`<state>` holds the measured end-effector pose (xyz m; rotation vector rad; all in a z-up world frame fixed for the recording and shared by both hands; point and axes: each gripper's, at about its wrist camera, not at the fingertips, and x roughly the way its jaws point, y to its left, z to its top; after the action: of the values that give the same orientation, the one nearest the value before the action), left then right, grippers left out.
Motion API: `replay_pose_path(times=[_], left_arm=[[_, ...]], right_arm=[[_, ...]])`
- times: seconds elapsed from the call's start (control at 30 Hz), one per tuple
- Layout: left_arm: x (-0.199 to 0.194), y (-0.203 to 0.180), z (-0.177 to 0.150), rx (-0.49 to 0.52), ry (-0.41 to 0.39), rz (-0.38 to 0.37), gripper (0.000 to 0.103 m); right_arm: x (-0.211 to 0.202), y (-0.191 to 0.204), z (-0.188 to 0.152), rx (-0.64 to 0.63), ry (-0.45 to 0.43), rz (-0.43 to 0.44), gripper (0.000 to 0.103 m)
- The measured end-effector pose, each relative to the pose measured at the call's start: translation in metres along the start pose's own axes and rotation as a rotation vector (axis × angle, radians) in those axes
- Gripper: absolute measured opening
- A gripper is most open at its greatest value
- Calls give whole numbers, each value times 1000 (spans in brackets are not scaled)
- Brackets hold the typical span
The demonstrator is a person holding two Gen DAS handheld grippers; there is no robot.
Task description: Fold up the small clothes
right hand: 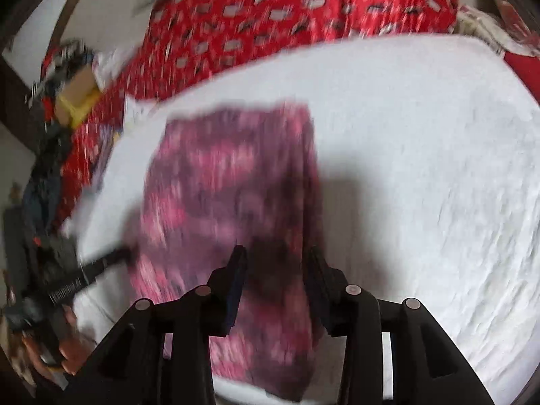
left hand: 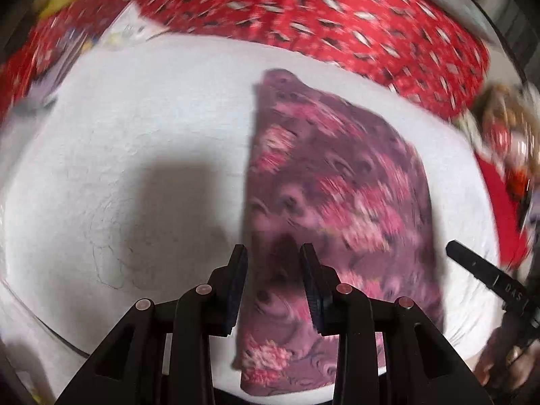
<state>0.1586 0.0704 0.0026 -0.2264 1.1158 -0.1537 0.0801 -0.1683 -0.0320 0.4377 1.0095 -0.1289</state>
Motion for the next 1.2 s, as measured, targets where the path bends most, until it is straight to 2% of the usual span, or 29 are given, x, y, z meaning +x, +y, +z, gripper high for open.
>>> replay_pose_path(times=[0.1,0.23,0.33,0.37,0.4,0.43,0.47,0.5,0.57,0.63,0.7,0.73,0.77,0.8,0.83,0.87,0.93,0.97,1.0,1.07,1.13,1.2], left_arm=[[2,10,21,-70,3,-38,32],[16,0,41,-37,10,-23,32],[40,-5,49,-23,45,-3,32],[50,-5,51,-25,61,-3,32],[55,-5,52,-27,62,-3,34],[57,-2,54,-30,50,-5,35],[60,-1,55,-34,39,-9,40],[64,2,55,-43,37,-13,46],[70,10,56,-82,61,-36,49],[67,18,56,-110,81,-71,47],[55,21,53,-87,68,-68,45],[47,20,48,-65,48,-65,45],[42,18,42,-50,33,-58,45],[41,15,35,-35,27,-51,45],[44,12,28,-18,37,-42,45],[49,9,20,-8,57,-32,46],[57,5,8,-14,62,-18,47],[54,4,6,-18,54,-8,47],[47,2,5,-21,64,-2,46],[32,-1,1,-7,52,-24,46],[24,-4,-10,20,29,7,47],[31,-7,-22,45,45,40,47]], right_arm=[[8,-6,26,58,-23,18,41],[31,-11,50,118,-53,22,41],[61,-18,63,151,-29,-24,44],[75,-21,65,160,8,-37,43],[84,-21,67,159,38,-25,25],[86,-20,69,138,25,6,19],[83,-18,71,106,-5,0,19],[83,-18,72,87,-14,-24,19],[88,-25,75,84,16,-36,23],[78,-27,77,85,25,-28,30],[57,-20,74,51,14,-4,30],[45,-17,68,27,10,36,30],[36,-14,62,4,9,65,33],[29,-11,53,-24,16,87,43],[27,-8,42,-52,39,98,48],[31,-5,33,-82,67,87,53],[51,-2,11,-164,173,-17,53],[56,-1,2,-188,187,-46,53],[49,-1,1,-176,156,-43,53],[36,-1,1,-139,171,-51,54],[25,0,-9,-158,161,-33,55],[32,0,-24,-218,214,-124,55]])
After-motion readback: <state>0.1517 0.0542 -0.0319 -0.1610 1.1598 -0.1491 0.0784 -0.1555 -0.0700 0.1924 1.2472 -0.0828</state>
